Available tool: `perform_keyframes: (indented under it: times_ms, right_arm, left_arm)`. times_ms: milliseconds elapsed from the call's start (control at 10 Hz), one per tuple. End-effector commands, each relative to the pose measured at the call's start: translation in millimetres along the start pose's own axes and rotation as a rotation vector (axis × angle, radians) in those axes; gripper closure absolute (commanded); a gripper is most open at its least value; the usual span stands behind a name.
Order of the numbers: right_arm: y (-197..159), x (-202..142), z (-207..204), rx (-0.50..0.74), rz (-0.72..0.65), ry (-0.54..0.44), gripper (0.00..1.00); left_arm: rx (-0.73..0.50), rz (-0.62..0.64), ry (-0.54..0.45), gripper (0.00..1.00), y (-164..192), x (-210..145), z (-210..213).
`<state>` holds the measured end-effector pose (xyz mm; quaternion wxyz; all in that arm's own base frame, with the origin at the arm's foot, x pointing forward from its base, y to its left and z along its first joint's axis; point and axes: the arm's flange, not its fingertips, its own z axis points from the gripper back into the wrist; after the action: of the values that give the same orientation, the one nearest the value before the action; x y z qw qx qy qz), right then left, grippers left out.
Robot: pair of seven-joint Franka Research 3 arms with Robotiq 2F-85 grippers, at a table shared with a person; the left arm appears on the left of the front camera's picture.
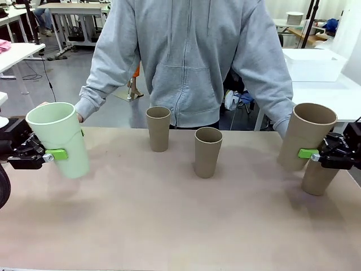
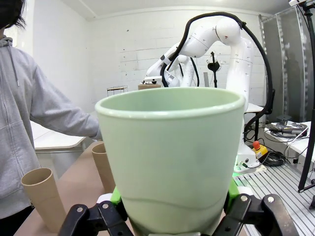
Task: Stack the cups and store them in the basket.
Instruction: Place the stack of Reusable plastic cups into the Pantry Basket.
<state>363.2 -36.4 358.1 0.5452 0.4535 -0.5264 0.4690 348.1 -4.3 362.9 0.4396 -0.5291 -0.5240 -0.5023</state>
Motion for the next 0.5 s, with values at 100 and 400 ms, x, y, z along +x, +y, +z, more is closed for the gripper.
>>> perform_keyframes:
  times_ms: [100, 400]
  right_arm:
    - [0.0, 1.7, -1.3, 0.002, 0.008, -0.005, 0.16]
    - [0.0, 1.7, -1.3, 0.002, 0.008, -0.005, 0.16]
  left_arm:
    - [-0.005, -0.002, 0.002, 0.15, -0.5, 0.7, 0.1]
    - [-0.005, -0.002, 0.002, 0.15, -0.5, 0.7, 0.1]
